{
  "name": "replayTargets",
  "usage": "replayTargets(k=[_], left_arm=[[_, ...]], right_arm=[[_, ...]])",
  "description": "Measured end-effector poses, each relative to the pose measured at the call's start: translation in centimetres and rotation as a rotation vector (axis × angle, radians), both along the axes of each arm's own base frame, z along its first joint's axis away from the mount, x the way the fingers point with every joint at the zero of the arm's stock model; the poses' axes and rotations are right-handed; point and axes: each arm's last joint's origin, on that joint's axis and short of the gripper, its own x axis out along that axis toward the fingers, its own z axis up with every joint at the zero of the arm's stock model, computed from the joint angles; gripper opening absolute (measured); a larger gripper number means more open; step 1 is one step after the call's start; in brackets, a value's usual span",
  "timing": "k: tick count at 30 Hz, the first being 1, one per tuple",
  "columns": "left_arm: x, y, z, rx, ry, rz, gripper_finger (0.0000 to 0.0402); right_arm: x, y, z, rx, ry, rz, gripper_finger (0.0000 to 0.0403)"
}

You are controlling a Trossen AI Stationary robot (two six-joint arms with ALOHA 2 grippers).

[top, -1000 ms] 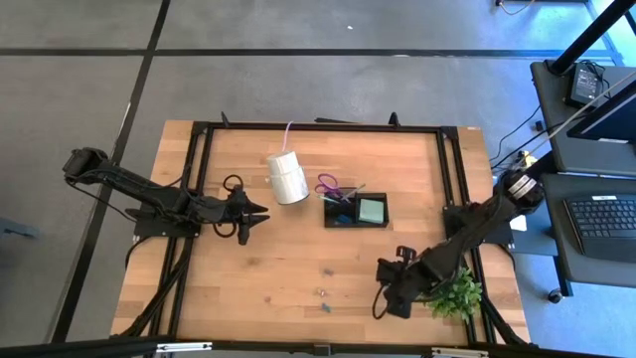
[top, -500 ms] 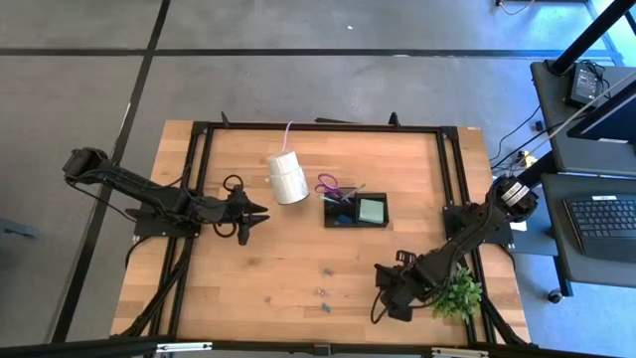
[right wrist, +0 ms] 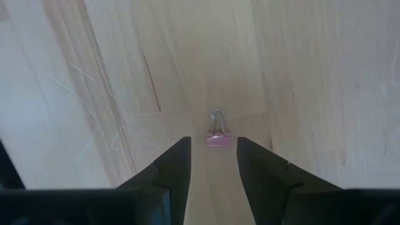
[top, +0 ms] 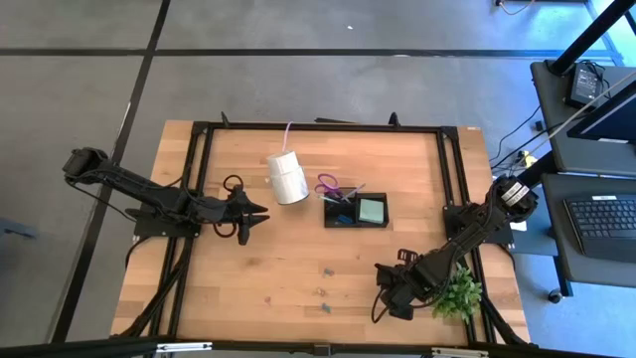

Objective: Pick and place office supplies into organizer
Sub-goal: Put the pink binder clip into the black desk organizer

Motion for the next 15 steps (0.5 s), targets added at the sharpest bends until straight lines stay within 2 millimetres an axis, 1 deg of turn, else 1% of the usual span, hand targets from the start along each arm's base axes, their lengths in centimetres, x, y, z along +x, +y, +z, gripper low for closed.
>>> replayTargets(k=[6,15], left_arm=[[0.0,0.0,-0.01,0.0,0.001,-0.001,0.0116],[-0.01,-0.01,-0.03,-0.001,0.003,-0.003,0.0116]], right_arm=[[0.0,0.0,0.0,0.0,0.0,0.0,0.0136],[0.07,0.06,0.01,0.007,-0.007,-0.008,0.0177]])
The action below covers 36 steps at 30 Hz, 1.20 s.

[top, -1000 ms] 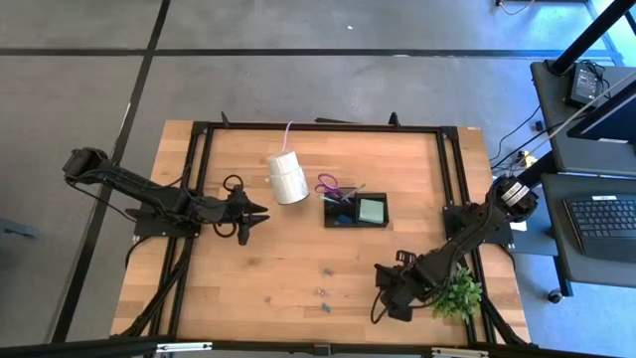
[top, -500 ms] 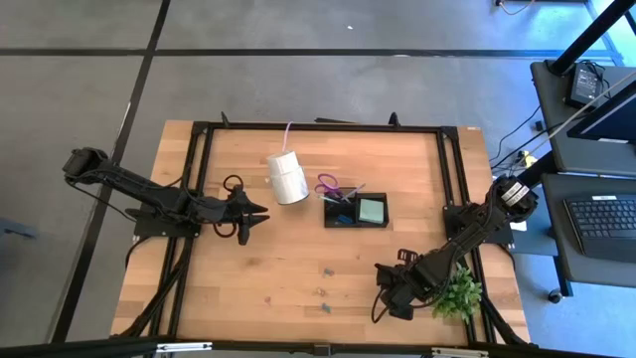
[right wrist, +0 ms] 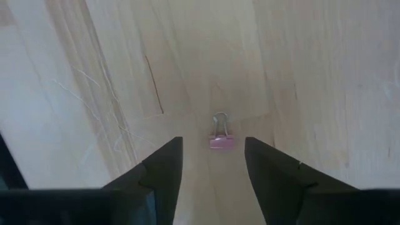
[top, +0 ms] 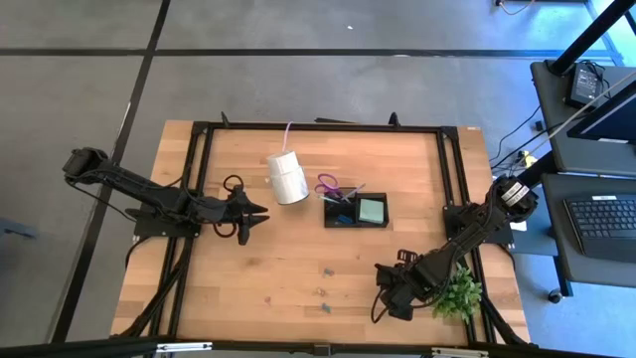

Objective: Pick and place office supplies into organizer
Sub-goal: Put the pink binder clip into the black desk organizer

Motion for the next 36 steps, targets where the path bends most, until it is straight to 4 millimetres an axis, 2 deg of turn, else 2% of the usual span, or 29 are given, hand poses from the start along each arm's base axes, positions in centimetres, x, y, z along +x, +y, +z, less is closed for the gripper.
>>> replayTargets(k=[5,15,24,36], left_arm=[[0.0,0.0,-0.1,0.003,0.011,0.0,0.0116],[-0.1,0.0,-0.2,0.005,0.018,0.0,0.0116],[-0.1,0.0,-0.2,0.005,0.019,0.0,0.0116],[-0.1,0.0,-0.2,0.007,0.025,0.0,0.0116]], right_arm=[[0.0,0.0,0.0,-0.002,-0.001,0.01,0.0191],[-0.1,-0.1,0.0,-0.017,0.005,0.014,0.0192],[-0.8,-0.7,-1.7,-0.026,0.024,0.009,0.0192],[-0.7,0.1,-3.0,-0.034,0.011,0.03,0.0192]])
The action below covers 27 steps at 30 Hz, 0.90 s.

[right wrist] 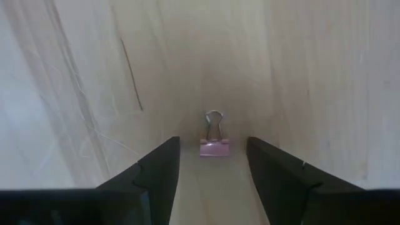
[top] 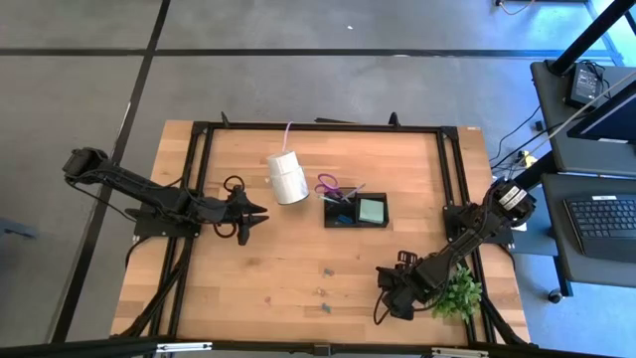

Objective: Pick and place office supplies into organizer
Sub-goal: Put the pink binder clip into the black desk organizer

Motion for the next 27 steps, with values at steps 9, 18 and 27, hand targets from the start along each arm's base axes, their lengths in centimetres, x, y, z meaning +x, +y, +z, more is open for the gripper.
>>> replayTargets(k=[9,18,27], left_arm=[[0.0,0.0,0.01,0.0,0.0,0.0,0.0116],[0.0,0.0,0.01,0.0,0.0,0.001,0.0116],[0.0,0.0,0.01,0.0,-0.001,0.001,0.0116]], right_arm=[[-0.13,-0.12,-0.37,-0.021,0.022,0.0,0.0131],[-0.16,-0.16,-0.43,-0.022,0.026,0.0,0.0066],[0.2,0.12,0.15,-0.02,0.032,0.0,0.0067]])
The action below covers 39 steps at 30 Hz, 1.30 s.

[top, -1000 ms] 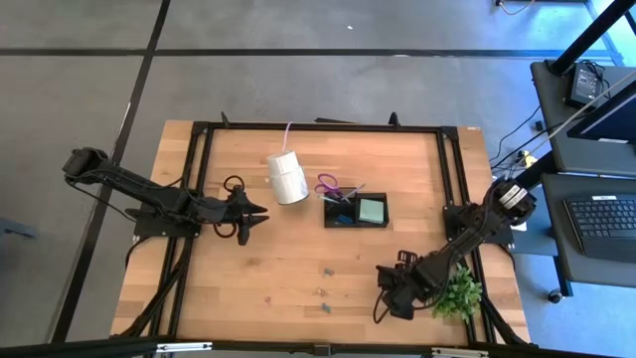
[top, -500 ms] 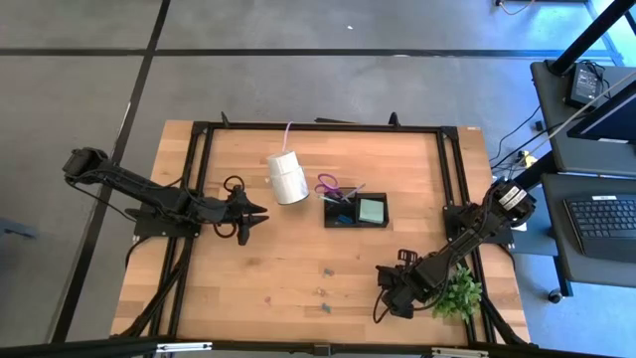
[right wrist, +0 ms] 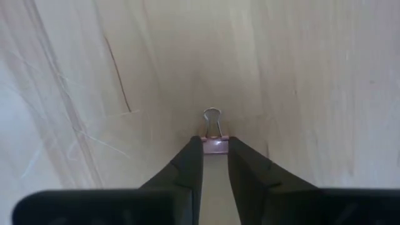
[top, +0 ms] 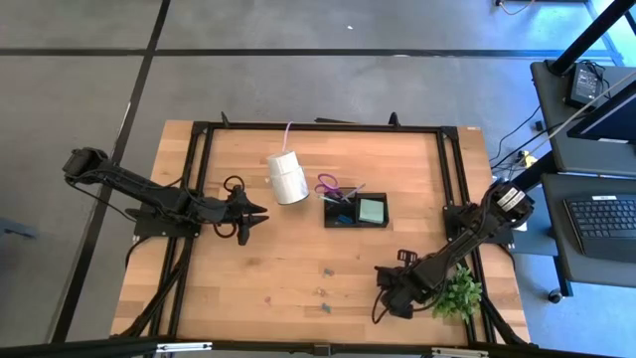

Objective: Pick and place office supplies into organizer
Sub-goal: Put the pink binder clip into the black desk organizer

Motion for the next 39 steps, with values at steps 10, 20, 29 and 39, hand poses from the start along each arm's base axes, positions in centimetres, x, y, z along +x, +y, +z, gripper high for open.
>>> replayTargets(k=[10,20,29,39], left_arm=[[0.0,0.0,0.0,-0.001,0.0,0.002,0.0116],[0.0,0.0,0.0,-0.001,-0.001,0.002,0.0116],[0.0,0.0,0.0,-0.002,-0.001,0.002,0.0116],[0.0,0.0,0.0,-0.002,-0.001,0.001,0.0116]], right_arm=[[2.5,-0.9,1.7,0.016,-0.019,0.037,0.0064],[5.0,-4.0,2.4,-0.053,-0.071,0.097,0.0067],[8.4,-8.8,3.0,-0.096,-0.157,0.076,0.0067],[12.0,-12.9,6.6,-0.188,-0.282,0.119,0.0068]])
